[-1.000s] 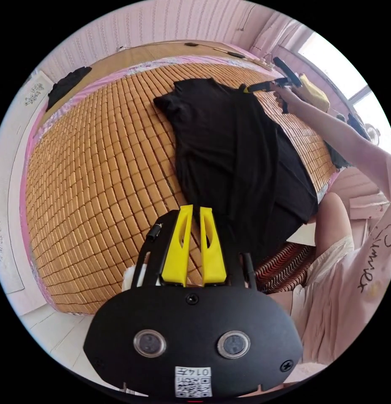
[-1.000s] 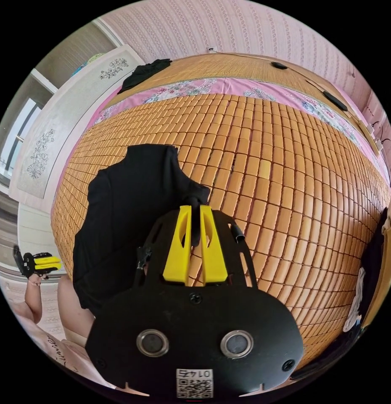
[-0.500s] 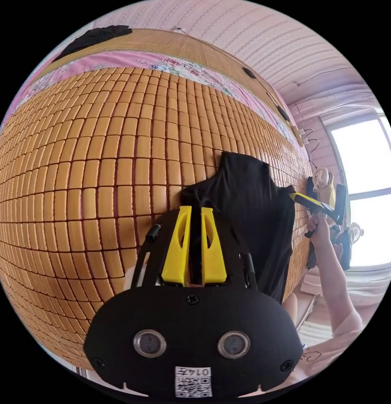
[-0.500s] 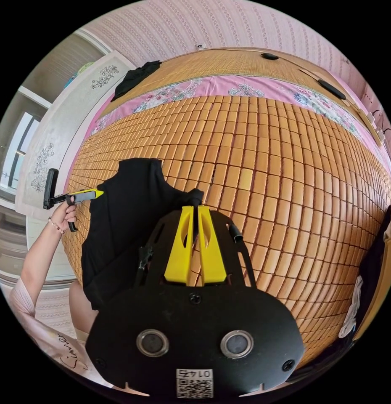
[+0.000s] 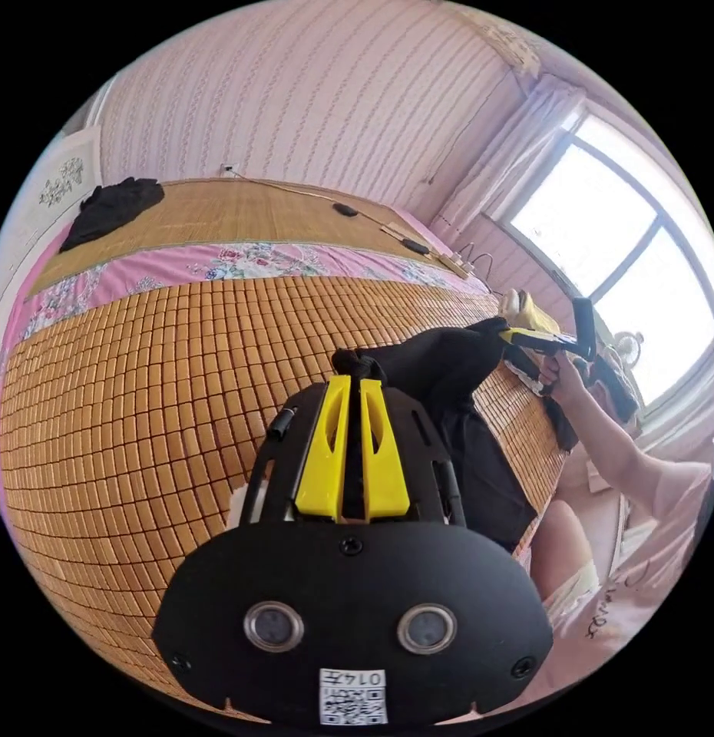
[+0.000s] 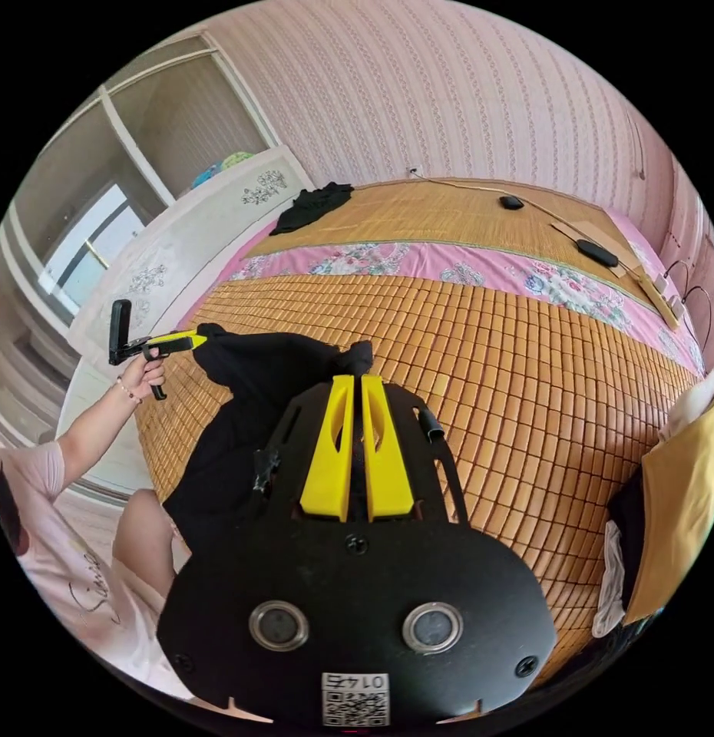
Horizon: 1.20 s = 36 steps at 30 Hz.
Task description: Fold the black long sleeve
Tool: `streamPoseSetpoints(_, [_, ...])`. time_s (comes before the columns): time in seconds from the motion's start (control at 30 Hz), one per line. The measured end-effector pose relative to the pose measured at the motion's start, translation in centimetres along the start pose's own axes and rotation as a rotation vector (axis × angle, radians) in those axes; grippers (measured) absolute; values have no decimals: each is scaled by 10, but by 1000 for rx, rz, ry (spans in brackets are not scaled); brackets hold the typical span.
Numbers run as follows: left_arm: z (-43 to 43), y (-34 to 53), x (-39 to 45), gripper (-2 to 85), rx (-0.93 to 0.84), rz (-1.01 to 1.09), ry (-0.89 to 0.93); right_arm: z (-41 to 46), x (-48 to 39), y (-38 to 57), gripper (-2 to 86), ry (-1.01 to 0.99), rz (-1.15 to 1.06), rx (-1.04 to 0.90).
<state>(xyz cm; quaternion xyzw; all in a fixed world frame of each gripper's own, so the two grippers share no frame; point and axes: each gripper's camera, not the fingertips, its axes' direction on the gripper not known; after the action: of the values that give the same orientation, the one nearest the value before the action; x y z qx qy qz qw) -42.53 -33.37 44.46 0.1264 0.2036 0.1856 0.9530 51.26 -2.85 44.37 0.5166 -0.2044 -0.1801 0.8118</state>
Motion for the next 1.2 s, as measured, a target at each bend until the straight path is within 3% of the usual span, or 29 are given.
streamPoseSetpoints(0.2, [-37, 126, 54, 0, -92, 31, 31, -46, -62, 129, 7, -113, -59, -77])
streamPoseSetpoints(0.4, [22, 219, 62, -7, -325, -156, -36, 34, -86, 236, 8, -26, 68, -370])
streamPoseSetpoints(0.67, [-23, 205, 89, -7, -275, -89, -181, 0, -101, 245, 7, 183, 171, -291])
streamPoseSetpoints(0.8, [-6, 165, 131, 29, -221, 2, -64, 12, -155, 208, 30, 46, 43, -191])
streamPoseSetpoints(0.93, [51, 141, 153, 66, -256, -15, -13, 91, -206, 176, 94, -40, -29, -279])
streamPoseSetpoints(1.03, [92, 139, 160, 24, -358, -25, -9, 128, -218, 175, 64, -5, -17, -351])
streamPoseSetpoints(1.2, [41, 161, 183, -8, -277, 65, 131, 87, -253, 198, 22, -136, -192, -241])
